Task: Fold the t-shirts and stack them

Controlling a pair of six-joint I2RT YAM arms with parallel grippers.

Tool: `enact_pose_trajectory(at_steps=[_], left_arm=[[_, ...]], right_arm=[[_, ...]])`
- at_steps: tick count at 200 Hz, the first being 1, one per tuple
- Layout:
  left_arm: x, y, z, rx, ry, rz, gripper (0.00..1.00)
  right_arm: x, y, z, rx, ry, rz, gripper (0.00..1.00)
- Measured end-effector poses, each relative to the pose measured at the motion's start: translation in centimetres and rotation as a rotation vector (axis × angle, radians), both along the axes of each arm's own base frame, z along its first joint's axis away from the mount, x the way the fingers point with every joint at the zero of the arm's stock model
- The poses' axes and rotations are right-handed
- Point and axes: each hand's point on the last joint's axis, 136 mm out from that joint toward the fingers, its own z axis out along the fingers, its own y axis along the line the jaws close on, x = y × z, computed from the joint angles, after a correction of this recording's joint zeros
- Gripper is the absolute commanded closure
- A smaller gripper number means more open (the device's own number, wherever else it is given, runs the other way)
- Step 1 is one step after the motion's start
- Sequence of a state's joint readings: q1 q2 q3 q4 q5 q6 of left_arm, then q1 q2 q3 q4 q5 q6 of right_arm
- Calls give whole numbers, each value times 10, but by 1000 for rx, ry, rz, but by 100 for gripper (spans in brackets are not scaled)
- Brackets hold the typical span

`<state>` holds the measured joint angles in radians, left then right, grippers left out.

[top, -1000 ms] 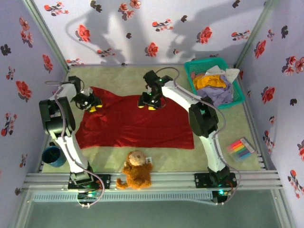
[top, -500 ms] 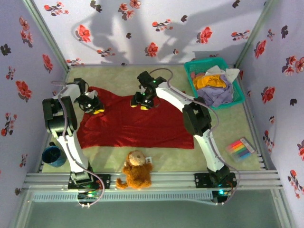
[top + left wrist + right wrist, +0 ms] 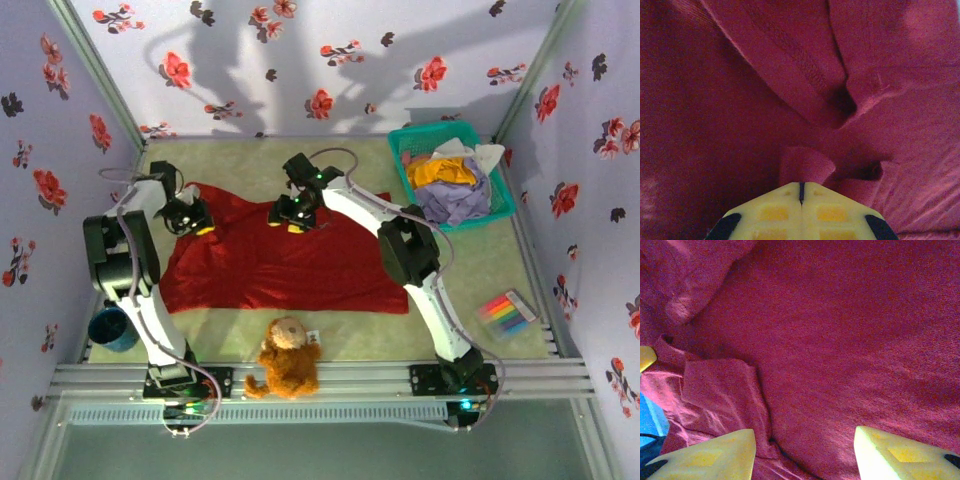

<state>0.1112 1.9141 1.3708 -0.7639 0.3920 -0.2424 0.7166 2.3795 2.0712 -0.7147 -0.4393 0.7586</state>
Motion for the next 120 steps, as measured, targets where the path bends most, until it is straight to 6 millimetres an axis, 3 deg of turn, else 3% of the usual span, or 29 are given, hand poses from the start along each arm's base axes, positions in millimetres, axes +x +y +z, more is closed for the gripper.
enact_pose_trajectory(at_steps=[60,120], left_arm=[[1,16,-6,78,15,104,100],[-3,25,-25,118,21,174,100]], right_arm=[[2,3,0,15,-3,-5,44],[0,-1,-3,-6,-2,2,44]])
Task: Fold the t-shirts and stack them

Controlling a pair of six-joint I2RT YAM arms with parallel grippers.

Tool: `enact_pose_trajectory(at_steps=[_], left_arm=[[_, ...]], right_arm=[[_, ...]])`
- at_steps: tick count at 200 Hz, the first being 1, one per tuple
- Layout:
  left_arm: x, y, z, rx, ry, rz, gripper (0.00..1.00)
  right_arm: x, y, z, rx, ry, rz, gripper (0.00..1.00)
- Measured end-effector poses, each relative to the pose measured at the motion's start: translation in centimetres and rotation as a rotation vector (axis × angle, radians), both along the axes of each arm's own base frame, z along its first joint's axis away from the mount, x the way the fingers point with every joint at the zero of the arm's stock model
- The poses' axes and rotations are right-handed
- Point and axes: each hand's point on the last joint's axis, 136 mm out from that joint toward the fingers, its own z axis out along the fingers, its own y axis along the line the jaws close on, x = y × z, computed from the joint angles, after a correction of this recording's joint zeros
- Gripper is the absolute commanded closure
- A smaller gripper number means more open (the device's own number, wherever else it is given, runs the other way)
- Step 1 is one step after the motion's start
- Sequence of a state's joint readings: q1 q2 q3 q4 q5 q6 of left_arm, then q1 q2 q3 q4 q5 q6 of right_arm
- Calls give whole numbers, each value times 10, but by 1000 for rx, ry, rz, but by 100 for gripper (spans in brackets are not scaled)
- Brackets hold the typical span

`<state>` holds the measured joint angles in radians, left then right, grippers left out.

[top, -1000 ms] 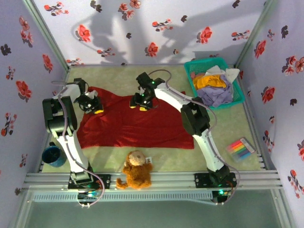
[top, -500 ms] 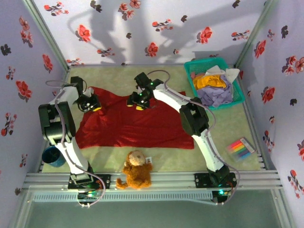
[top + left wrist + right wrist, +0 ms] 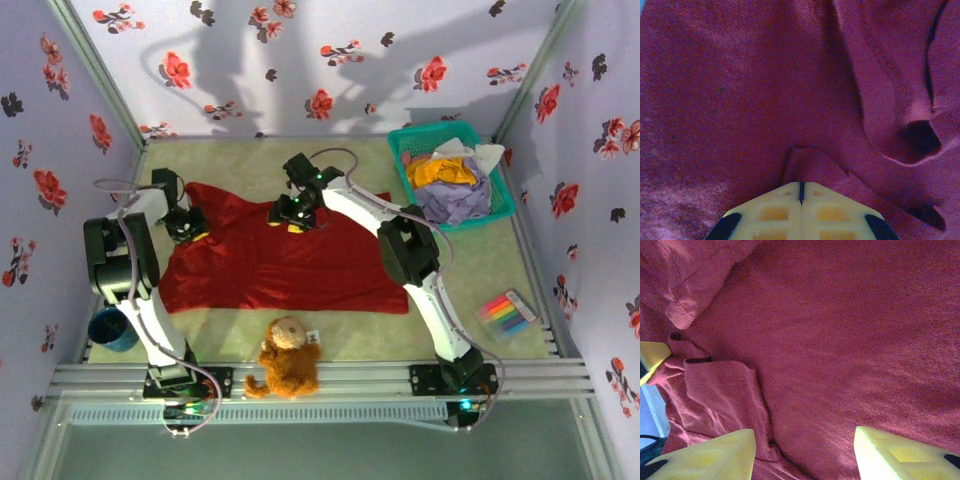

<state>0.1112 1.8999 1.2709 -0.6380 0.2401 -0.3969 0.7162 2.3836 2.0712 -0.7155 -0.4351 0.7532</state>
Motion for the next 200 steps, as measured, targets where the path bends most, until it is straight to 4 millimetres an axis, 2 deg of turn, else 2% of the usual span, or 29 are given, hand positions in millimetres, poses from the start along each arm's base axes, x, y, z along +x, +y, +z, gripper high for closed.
enact_pose_trajectory(at_steps=[26,77,114,129,139,150,159,172,200], left_arm=[[-1,4,6,17,-50,28,100],[6,10,34,35,-186,52,100],[3,19,27,30,-167,78,100],[1,23,15,16,-124,91,92],[3,26,5,-1,-93,97,82],[3,27,-5,-17,-58,93,67],[4,27,-7,-32,-46,90,60],[7,24,0,-52,-59,62,55],[24,26,36,-78,-150,20,54]], right_arm=[[1,-1,-1,-7,-8,1,44],[-5,-9,-16,-40,13,6,44],[-12,-16,-29,-68,39,6,44],[-12,-17,-29,-70,38,9,44],[-12,-18,-26,-67,33,10,44],[-11,-18,-21,-63,24,9,44],[-11,-18,-18,-59,16,12,44],[-10,-18,-12,-54,1,16,44],[-11,-20,-8,-56,-11,19,44]])
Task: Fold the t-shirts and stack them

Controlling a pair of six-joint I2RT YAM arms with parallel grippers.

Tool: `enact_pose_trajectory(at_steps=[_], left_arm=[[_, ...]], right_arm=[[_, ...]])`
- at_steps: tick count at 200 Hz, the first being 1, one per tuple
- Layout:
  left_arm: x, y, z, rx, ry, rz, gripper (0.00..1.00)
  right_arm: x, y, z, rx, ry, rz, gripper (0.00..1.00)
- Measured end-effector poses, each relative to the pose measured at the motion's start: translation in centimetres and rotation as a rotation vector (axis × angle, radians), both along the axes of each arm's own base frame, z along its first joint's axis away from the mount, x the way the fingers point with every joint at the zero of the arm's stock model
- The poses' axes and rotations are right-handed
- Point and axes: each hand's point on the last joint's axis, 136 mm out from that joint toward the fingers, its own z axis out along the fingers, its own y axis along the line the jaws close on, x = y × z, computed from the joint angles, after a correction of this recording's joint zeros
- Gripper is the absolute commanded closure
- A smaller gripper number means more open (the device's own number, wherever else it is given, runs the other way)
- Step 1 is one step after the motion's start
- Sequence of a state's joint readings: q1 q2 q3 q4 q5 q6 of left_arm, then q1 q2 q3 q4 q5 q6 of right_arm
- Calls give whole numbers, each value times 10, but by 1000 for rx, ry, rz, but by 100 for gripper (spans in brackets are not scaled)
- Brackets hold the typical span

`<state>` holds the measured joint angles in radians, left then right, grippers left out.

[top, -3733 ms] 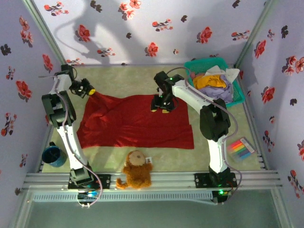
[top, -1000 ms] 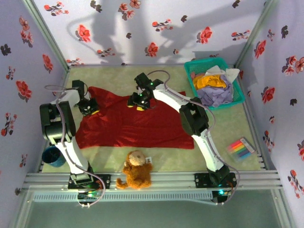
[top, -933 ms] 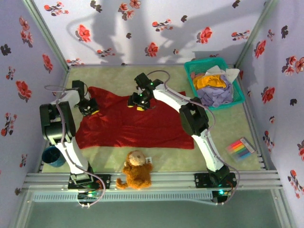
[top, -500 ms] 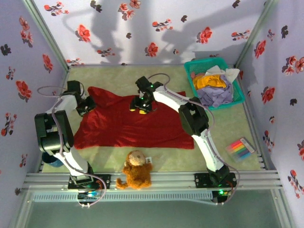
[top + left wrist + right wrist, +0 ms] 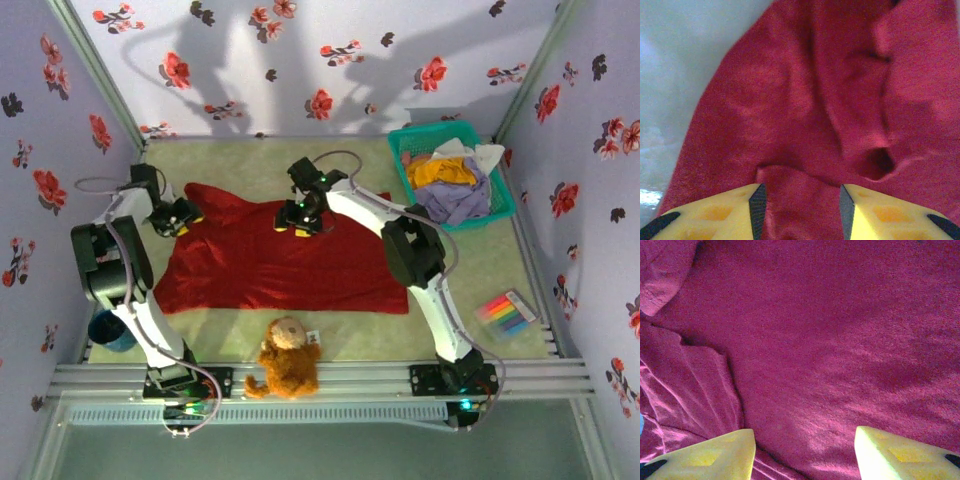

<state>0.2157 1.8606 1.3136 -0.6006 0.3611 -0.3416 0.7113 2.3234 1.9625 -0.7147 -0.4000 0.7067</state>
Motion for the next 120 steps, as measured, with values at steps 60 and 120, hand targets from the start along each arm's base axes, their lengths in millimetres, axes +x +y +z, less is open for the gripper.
enact_pose_trajectory(at_steps=[60,120], left_arm=[[-19,77,26,-15,-4,207,76],[-65,66,-24,-64,271,190,80]], right_arm=[[-7,-8,-10,-24,25,1,44],[-9,-11,-12,-33,29,3,44]])
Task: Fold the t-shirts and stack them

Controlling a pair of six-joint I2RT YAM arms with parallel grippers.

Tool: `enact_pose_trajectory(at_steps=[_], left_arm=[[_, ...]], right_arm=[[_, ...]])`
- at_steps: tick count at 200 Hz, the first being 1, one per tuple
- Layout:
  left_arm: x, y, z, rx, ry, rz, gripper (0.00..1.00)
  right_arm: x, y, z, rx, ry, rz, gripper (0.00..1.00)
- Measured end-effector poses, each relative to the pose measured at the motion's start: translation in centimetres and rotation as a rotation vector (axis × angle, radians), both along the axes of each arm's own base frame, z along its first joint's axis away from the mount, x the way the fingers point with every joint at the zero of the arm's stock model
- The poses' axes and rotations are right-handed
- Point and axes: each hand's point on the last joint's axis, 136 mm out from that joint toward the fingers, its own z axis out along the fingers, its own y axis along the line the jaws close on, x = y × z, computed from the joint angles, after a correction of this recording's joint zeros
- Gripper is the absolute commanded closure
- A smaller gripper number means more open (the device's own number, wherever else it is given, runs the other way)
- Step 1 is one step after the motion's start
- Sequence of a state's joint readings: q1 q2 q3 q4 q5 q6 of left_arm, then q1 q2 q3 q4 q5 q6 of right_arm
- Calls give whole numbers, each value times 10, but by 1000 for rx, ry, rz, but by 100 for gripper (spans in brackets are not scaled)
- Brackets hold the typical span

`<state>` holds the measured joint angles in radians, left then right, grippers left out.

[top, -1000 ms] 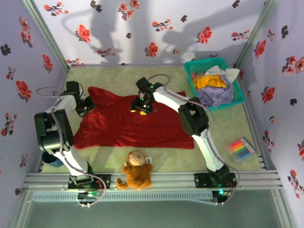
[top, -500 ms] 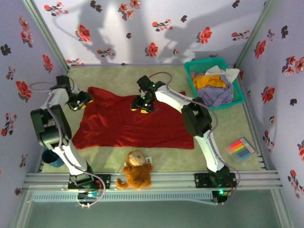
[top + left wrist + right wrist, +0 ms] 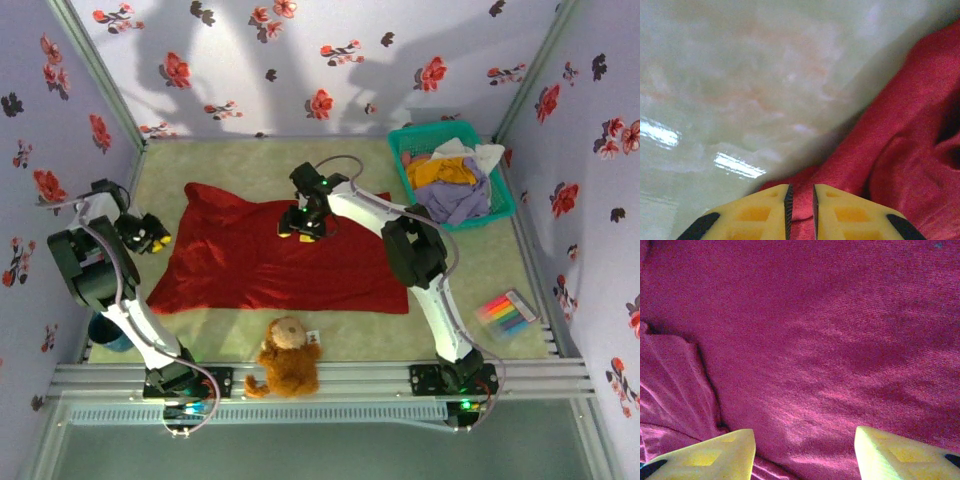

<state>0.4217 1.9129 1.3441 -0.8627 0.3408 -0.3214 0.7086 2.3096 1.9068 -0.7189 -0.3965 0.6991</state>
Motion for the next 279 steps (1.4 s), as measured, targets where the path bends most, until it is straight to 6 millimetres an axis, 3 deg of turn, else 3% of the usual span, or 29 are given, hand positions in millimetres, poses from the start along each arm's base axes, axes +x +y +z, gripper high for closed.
enact_pose_trajectory(at_steps=[71,115,214,250,279], left_arm=[[-31,-6,-20,-3,111,-10,79],[-32,-5,-22,6,116,-17,68],[-36,2,-31,20,156,-22,87],[-37,3,-31,26,152,-43,100],[-37,3,-30,34,134,-44,100]], right_arm=[[-5,-8,1,-7,3,3,44],[-6,-12,2,-6,1,-1,44],[-5,-16,0,-10,6,-8,44],[-12,-28,-19,6,39,-56,44],[-15,-34,-18,71,50,-112,44]])
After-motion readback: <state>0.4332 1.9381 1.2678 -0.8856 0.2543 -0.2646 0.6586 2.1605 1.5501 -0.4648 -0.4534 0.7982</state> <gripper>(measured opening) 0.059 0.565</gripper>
